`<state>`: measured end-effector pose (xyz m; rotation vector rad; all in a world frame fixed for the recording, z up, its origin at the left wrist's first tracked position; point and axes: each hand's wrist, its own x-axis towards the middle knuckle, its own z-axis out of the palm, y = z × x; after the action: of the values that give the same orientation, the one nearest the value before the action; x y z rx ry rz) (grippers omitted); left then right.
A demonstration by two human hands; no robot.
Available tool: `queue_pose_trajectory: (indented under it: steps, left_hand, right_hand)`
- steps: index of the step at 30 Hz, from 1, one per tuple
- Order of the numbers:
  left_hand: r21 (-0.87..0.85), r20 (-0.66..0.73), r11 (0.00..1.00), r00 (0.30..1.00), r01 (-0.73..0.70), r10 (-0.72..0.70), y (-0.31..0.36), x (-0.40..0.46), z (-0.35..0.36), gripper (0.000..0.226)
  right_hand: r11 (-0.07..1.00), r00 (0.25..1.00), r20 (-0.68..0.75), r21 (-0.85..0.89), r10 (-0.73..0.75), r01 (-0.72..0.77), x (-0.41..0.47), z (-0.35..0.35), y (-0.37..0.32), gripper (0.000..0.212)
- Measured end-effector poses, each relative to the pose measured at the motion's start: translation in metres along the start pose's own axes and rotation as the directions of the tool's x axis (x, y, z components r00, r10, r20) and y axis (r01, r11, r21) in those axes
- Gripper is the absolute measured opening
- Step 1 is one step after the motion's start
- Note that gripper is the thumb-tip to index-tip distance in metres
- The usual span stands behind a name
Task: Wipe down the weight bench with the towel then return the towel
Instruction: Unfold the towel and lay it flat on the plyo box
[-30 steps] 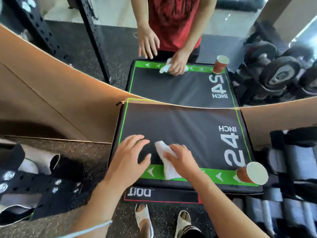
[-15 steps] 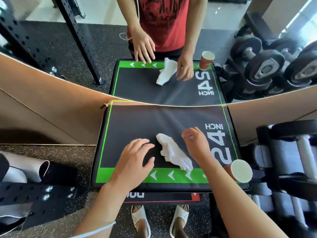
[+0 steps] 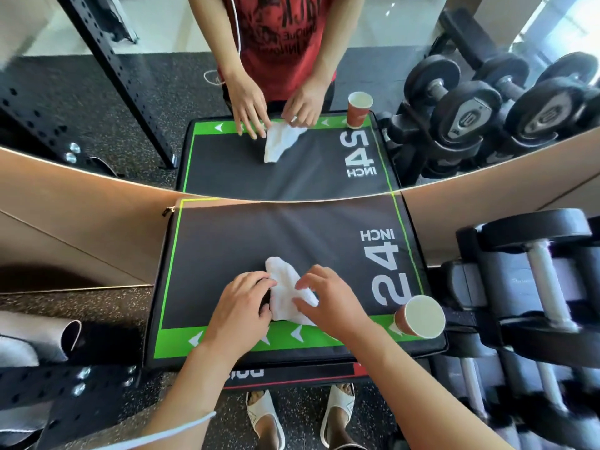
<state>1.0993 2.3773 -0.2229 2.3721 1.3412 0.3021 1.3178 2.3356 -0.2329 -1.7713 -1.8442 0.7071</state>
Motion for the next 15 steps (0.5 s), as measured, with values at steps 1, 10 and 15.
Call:
queue_pose_trajectory:
  steps: [1, 10, 15]
  left_hand:
    - [0.003, 0.003, 1.000, 1.000, 0.013, -0.013, -0.003, -0.002, 0.001, 0.050]
    - [-0.042, -0.022, 0.997, 0.998, 0.061, -0.062, -0.014, -0.017, 0.011, 0.051]
    - [-0.053, -0.033, 0.998, 0.999, 0.020, -0.022, -0.006, -0.012, 0.014, 0.045]
  right_hand:
    - [0.998, 0.999, 0.017, -0.041, -0.046, 0.047, -0.002, 0.005, -0.002, 0.026]
    - [0.936, 0.992, 0.015, -0.331, -0.122, 0.120, 0.000, 0.034, -0.011, 0.022]
    - [0.986, 0.977, -0.132, 0.004, 0.166, -0.167, 0.006, 0.002, -0.006, 0.015]
